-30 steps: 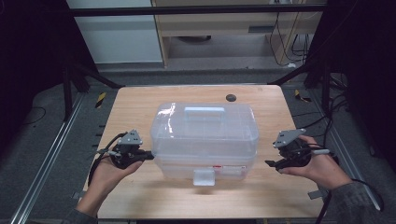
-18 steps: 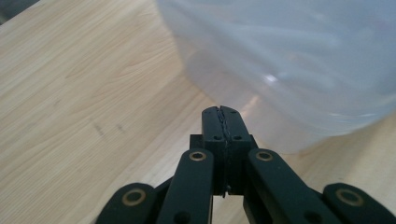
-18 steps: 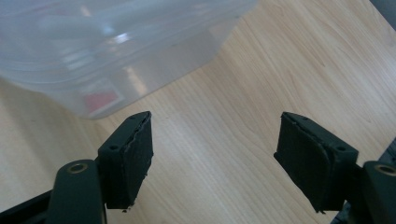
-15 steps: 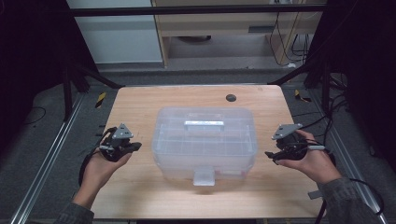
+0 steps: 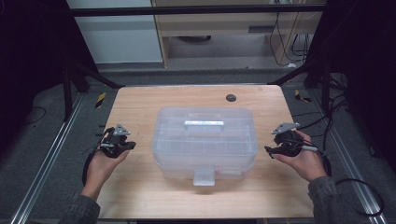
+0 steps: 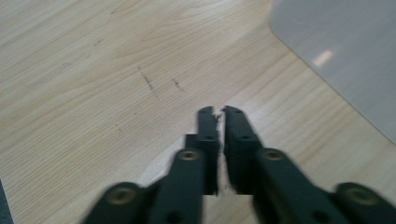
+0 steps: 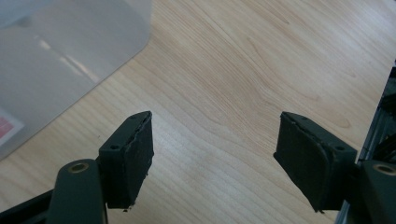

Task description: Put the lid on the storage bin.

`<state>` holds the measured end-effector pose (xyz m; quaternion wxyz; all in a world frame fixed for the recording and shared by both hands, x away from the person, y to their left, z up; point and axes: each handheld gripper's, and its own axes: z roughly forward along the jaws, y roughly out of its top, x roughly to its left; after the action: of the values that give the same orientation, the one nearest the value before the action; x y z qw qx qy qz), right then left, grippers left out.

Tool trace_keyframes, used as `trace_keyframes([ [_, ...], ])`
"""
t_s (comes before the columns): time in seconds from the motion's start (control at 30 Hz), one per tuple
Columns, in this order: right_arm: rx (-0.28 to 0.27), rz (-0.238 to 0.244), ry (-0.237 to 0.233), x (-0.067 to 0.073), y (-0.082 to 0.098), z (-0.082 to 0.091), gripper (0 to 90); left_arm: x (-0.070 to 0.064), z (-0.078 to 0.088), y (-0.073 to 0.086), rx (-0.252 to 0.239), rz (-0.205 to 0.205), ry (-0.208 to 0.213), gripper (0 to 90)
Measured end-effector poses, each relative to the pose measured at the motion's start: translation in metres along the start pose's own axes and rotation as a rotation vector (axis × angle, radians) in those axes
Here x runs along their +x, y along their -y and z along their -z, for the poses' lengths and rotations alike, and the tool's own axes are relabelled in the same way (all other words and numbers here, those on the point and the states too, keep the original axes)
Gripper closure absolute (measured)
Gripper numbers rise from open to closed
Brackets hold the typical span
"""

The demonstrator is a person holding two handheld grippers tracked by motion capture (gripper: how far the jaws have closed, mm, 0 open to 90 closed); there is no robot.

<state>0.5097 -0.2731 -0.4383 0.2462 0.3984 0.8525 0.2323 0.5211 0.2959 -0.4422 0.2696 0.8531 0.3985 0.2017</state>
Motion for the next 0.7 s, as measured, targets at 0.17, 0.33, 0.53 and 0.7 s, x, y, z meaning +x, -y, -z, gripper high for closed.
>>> trace_keyframes([
  [0.17,-0.014,-0.098,0.018,-0.003,0.007,-0.015,21.9,0.003,-0.017,0.008,0.003,0.036,-0.046,32.1],
  [0.33,-0.028,-0.193,-0.007,-0.006,0.022,-0.032,17.7,0.010,-0.029,0.020,-0.011,0.110,-0.038,15.8],
  [0.53,-0.019,-0.227,-0.022,-0.003,0.033,-0.046,16.1,0.012,-0.038,0.030,-0.006,0.165,-0.006,12.8],
  [0.7,-0.040,-0.265,-0.045,0.000,0.036,-0.053,13.8,0.008,-0.046,0.034,-0.013,0.170,0.002,5.7],
])
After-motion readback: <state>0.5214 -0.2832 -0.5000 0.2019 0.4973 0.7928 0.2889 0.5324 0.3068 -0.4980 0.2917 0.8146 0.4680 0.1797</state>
